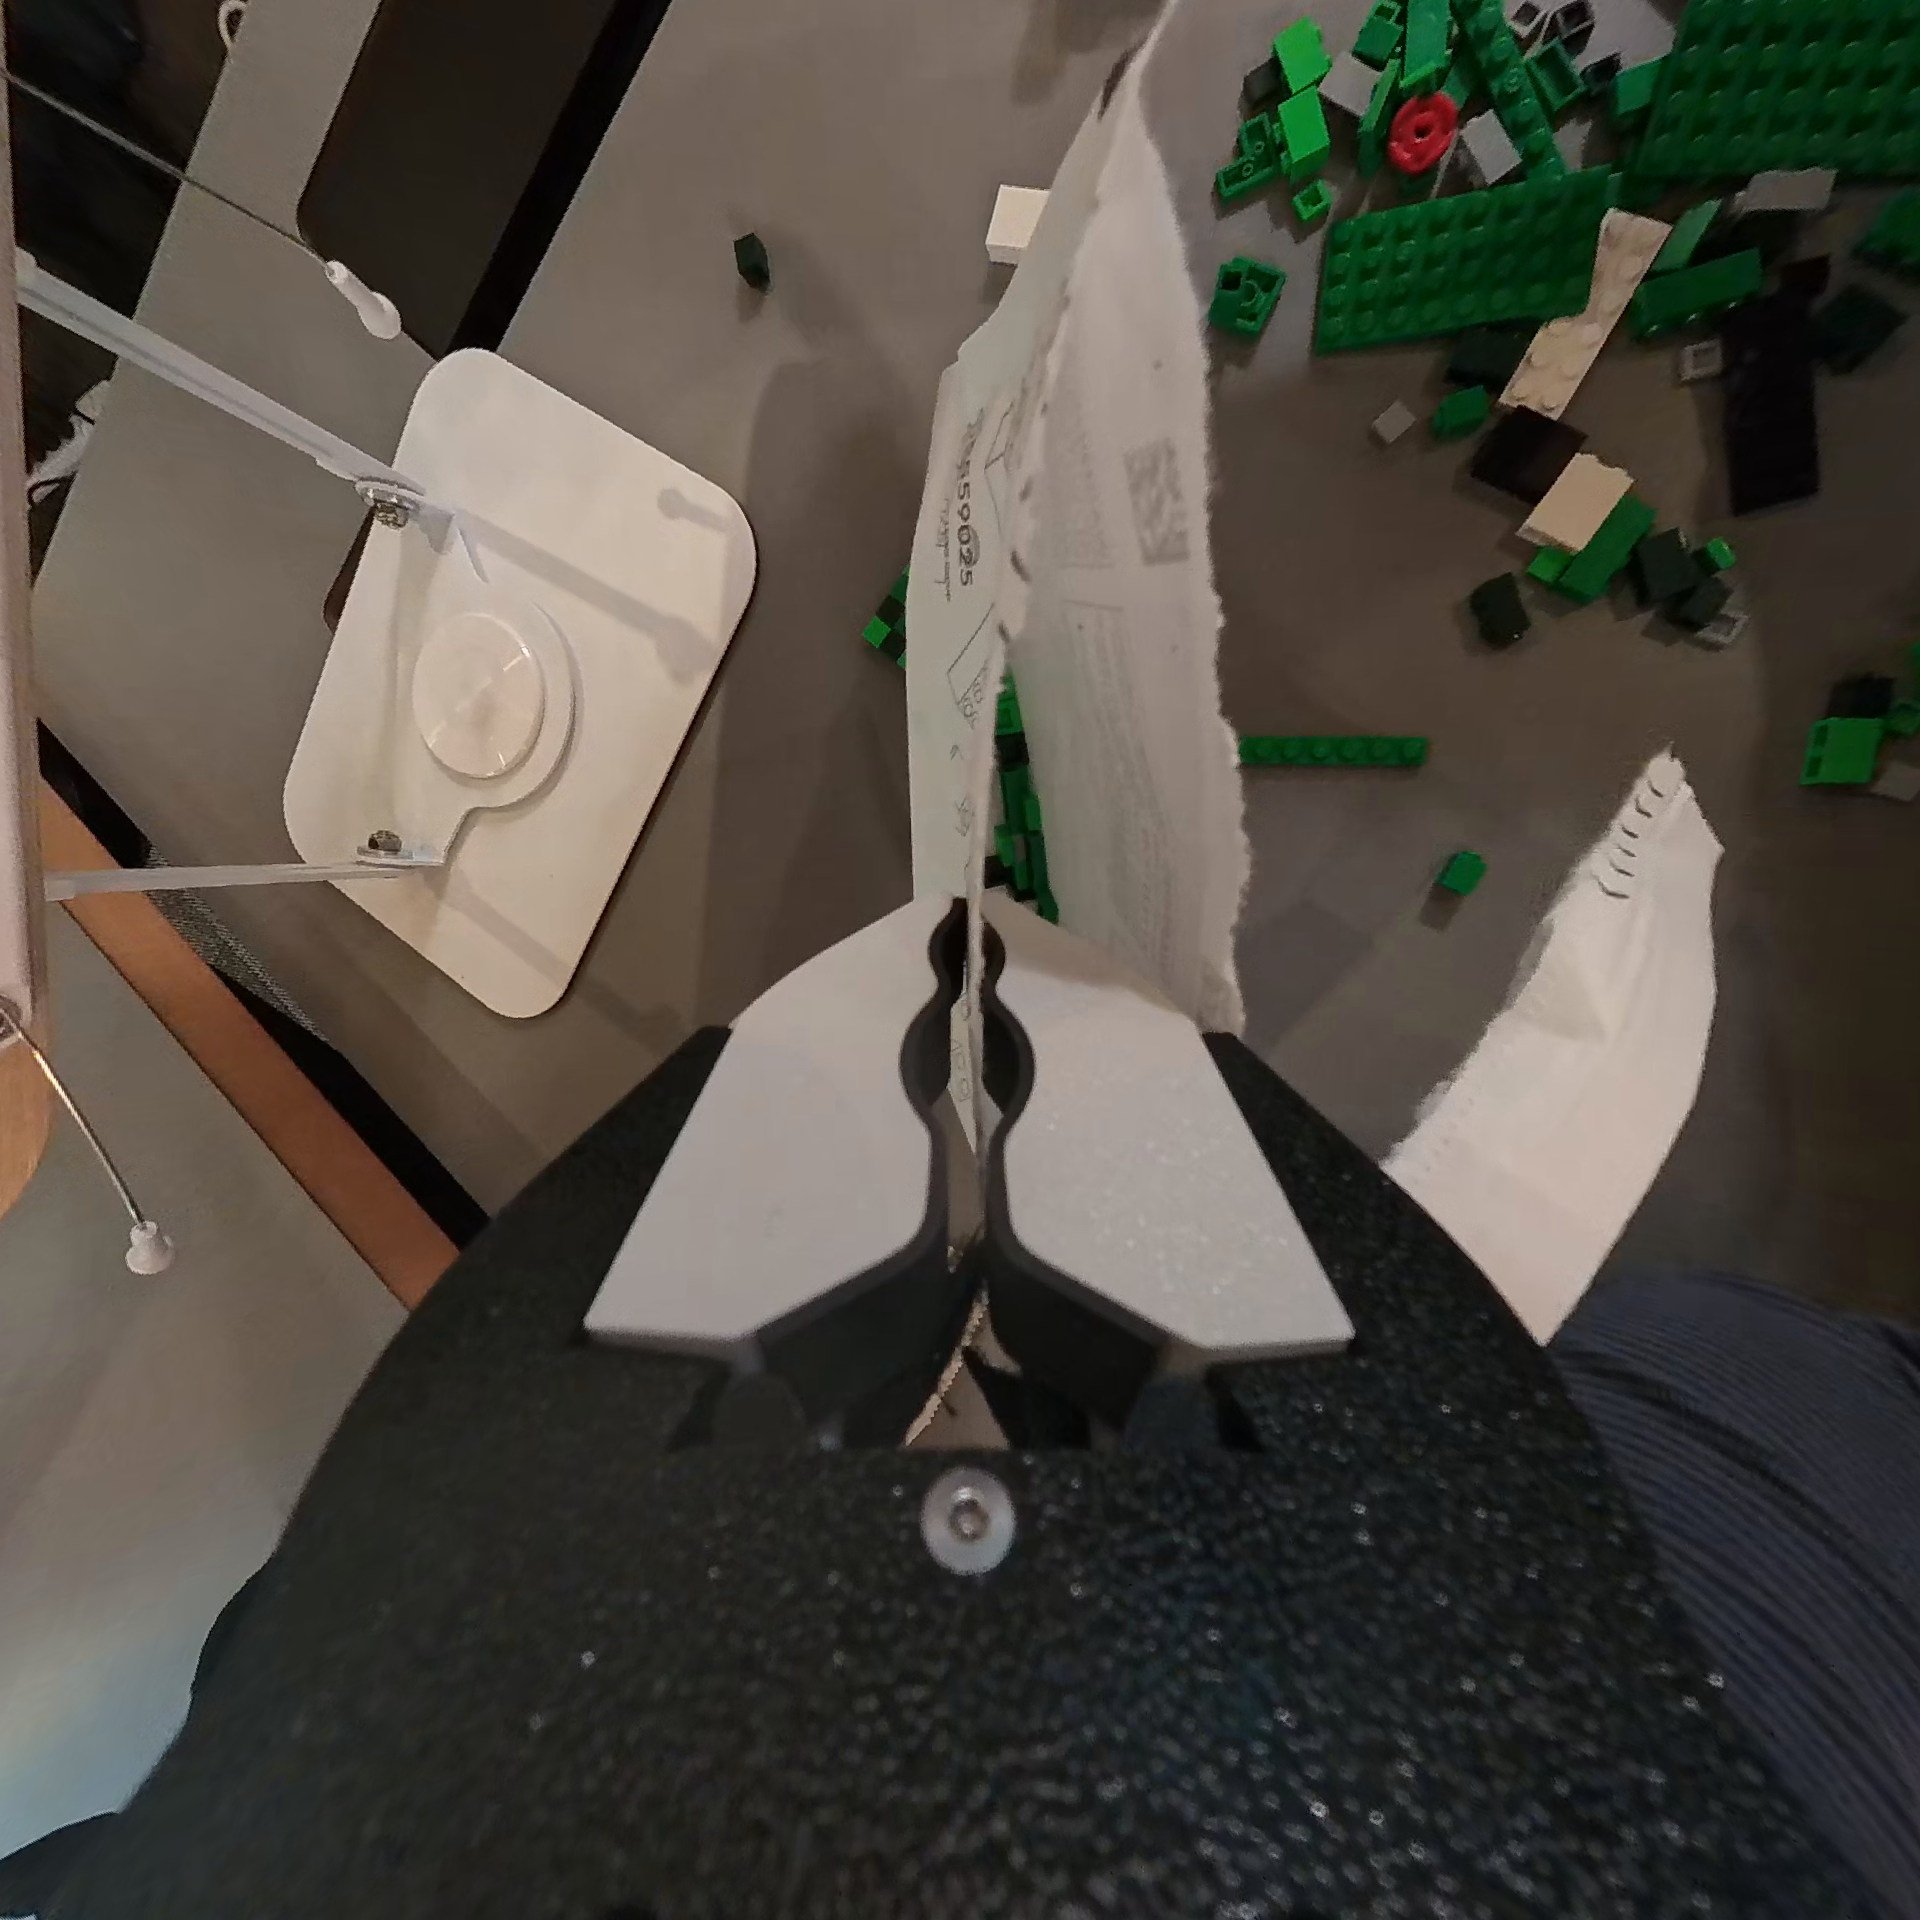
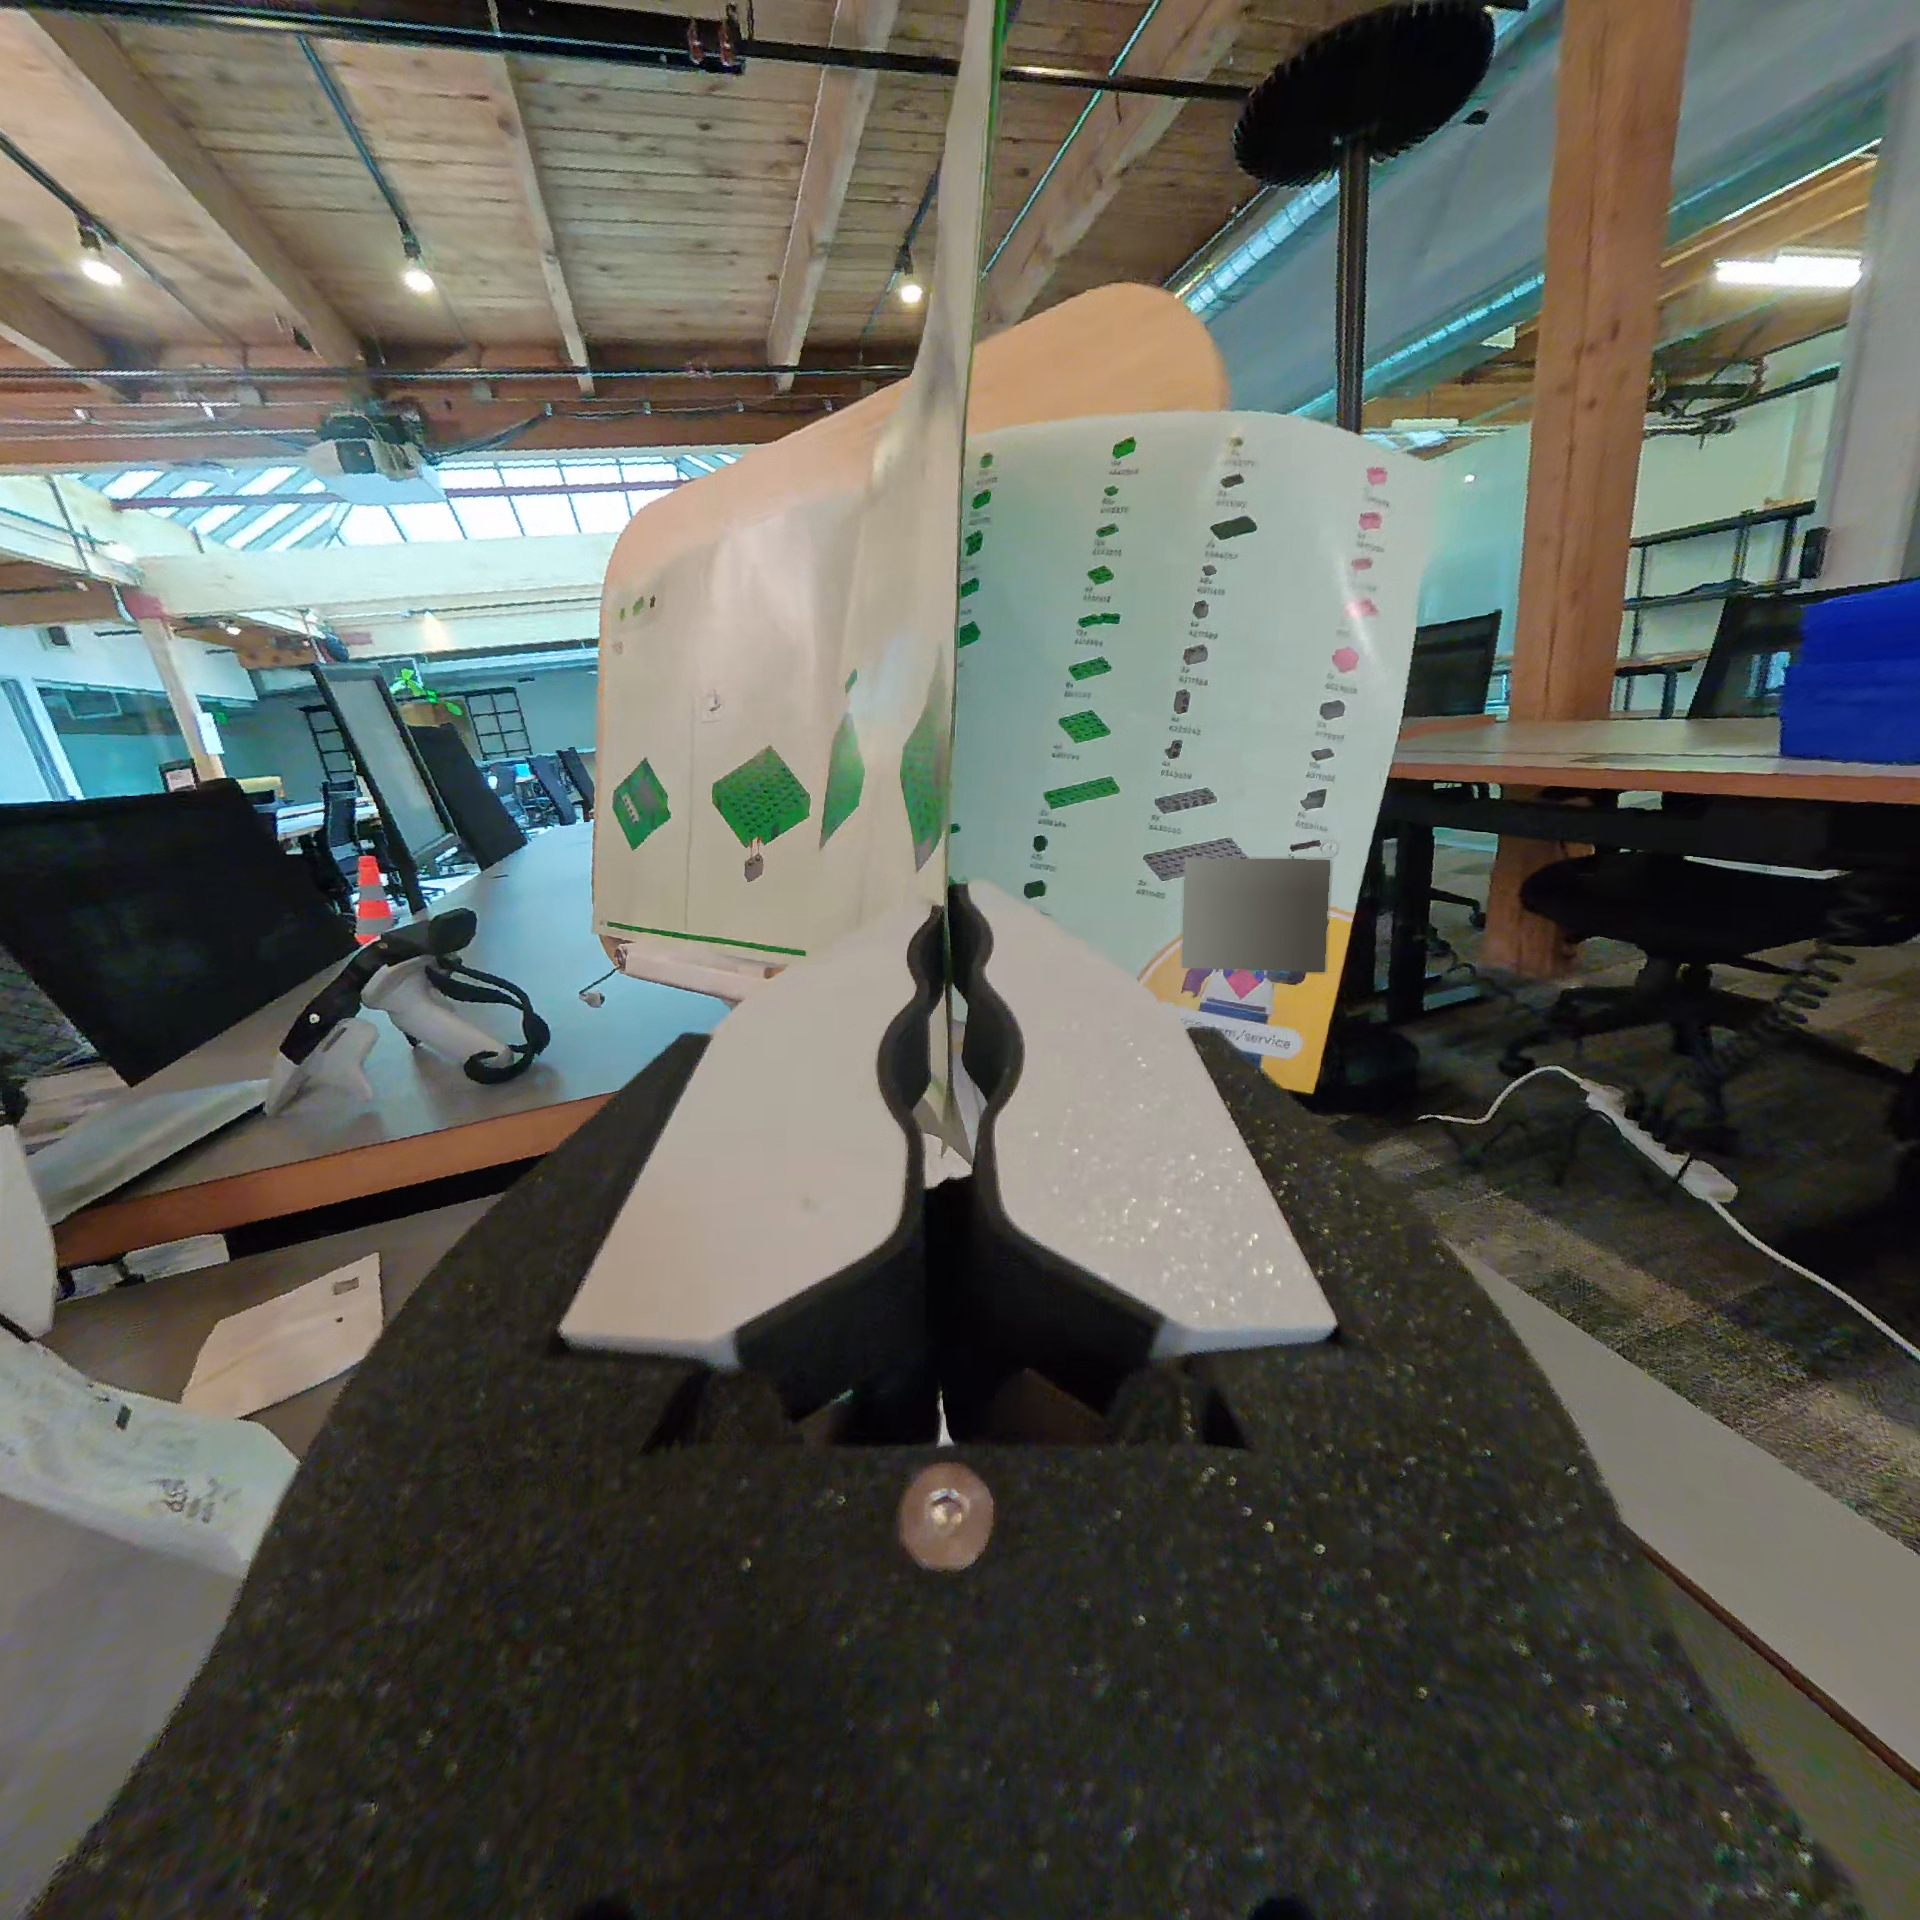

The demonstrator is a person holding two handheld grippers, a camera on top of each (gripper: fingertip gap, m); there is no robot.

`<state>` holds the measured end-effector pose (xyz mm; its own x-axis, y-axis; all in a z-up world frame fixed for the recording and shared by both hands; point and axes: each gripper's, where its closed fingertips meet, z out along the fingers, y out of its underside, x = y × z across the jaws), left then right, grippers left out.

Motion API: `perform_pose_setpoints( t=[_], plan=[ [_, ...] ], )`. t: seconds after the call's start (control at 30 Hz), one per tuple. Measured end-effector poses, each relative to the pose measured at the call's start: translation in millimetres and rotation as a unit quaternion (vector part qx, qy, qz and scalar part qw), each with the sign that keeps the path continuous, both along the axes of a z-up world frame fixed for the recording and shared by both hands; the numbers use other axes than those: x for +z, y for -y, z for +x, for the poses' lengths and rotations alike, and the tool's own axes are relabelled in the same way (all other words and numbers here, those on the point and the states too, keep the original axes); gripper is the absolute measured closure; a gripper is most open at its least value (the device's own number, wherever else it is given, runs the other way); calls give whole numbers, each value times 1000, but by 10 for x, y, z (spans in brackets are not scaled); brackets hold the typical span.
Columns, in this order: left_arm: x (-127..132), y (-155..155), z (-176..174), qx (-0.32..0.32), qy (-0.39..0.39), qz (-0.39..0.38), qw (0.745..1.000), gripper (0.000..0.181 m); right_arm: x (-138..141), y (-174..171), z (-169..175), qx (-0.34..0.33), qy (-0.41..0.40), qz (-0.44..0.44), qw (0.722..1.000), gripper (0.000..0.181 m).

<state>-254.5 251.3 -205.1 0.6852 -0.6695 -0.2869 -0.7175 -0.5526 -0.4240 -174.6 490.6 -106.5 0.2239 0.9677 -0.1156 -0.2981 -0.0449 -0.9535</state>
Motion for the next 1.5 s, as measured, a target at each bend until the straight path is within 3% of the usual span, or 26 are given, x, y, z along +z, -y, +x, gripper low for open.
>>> perform_pose_setpoints(
  t=[0.2, 0.4, 0.43, 0.57, 0.67, 0.77, 0.87, 1.0, 1.1, 1.27, 1.5],
  plan=[
    [-4, -1, -12, 3, 1, -1, 1000, 181, -9, -50, -23, -1, 11, -11, 1000, 181],
    [-3, 4, -67, 12, 6, 0, 1000, 181, -154, -313, -179, 22, 59, -116, 991, 173],
    [-3, 2, -82, 16, 8, 0, 1000, 181, -152, -388, -176, 8, 63, -130, 990, 161],
    [-16, 16, -134, 28, 13, -4, 1000, 181, -31, -626, 160, -129, 67, -132, 981, 144],
    [-4, 26, -134, 30, 12, -2, 999, 181, 62, -466, 493, -178, 106, -94, 974, 137],
    [20, 31, -85, 18, 13, 4, 1000, 181, 2, -100, 803, -178, 172, -66, 967, 134],
    [25, 39, -34, 6, 12, 5, 1000, 181, -268, 339, 1114, -174, 260, -63, 948, 134],
    [31, 43, 10, -4, 13, 6, 1000, 181, -705, 723, 1664, -254, 375, -39, 891, 137],
    [30, 44, 41, -11, 12, 5, 1000, 181, -1139, 1085, 1844, -190, 464, -41, 864, 148],
    [29, 42, 96, -24, 11, 5, 1000, 181, -1872, 1594, 1999, -16, 620, -58, 782, 149],
    [27, 48, 24, -10, 16, 5, 1000, 181, -2051, 1884, 1753, 68, 652, -22, 755, 152]
  ],
)
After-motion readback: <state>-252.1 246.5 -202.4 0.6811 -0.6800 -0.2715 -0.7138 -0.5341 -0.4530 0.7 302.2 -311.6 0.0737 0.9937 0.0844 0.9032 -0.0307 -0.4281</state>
